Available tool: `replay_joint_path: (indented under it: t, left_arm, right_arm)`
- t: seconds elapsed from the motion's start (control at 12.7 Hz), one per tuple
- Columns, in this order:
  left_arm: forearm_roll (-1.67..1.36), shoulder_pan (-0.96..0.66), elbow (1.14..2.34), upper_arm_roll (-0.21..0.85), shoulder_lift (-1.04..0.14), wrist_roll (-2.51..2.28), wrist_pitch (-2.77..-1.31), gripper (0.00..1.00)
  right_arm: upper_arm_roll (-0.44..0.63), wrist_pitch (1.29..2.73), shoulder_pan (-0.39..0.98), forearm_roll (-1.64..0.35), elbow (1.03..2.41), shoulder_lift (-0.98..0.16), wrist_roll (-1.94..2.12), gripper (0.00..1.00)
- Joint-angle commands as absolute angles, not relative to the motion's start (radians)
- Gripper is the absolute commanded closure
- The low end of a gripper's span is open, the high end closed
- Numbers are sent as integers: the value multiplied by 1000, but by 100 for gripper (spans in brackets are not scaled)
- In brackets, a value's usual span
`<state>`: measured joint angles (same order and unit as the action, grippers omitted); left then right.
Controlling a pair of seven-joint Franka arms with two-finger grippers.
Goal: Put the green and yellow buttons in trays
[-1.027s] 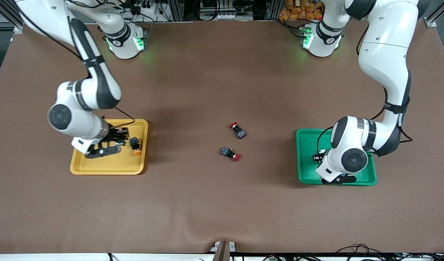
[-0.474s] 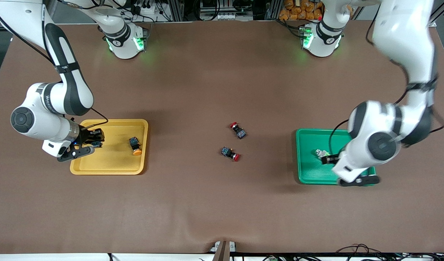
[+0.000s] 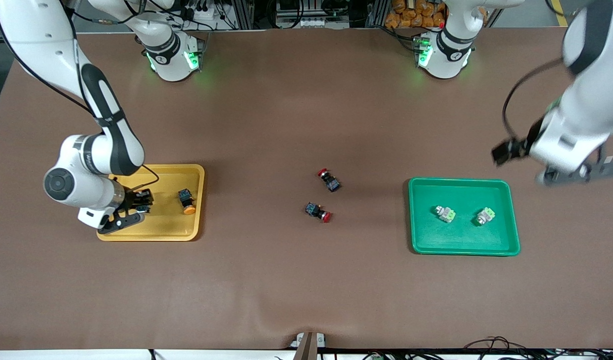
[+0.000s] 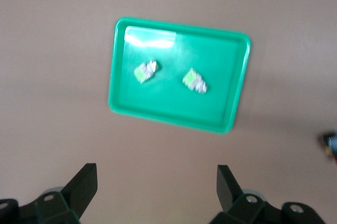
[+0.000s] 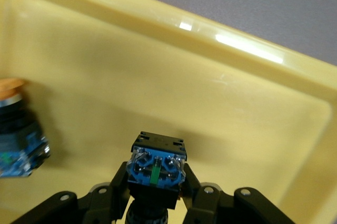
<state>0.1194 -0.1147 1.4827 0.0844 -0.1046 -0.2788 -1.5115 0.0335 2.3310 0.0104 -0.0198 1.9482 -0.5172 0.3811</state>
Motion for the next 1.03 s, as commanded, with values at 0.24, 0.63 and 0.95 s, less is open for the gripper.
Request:
replay_joint_path:
  t: [0.24, 0.63, 0.95]
  left_arm:
    - [101, -107, 1532, 61, 50, 4, -1353, 0]
    - [-8, -84, 1523, -8, 66, 48, -1328, 0]
    - [5, -74, 1532, -9, 64, 37, -1344, 0]
  right_arm:
    - [25, 2404, 3, -3, 1930, -575, 396, 100]
    - [18, 2355, -5, -8, 1933, -542, 442, 0]
    - [18, 1977, 3, -6, 1717, -480, 445, 0]
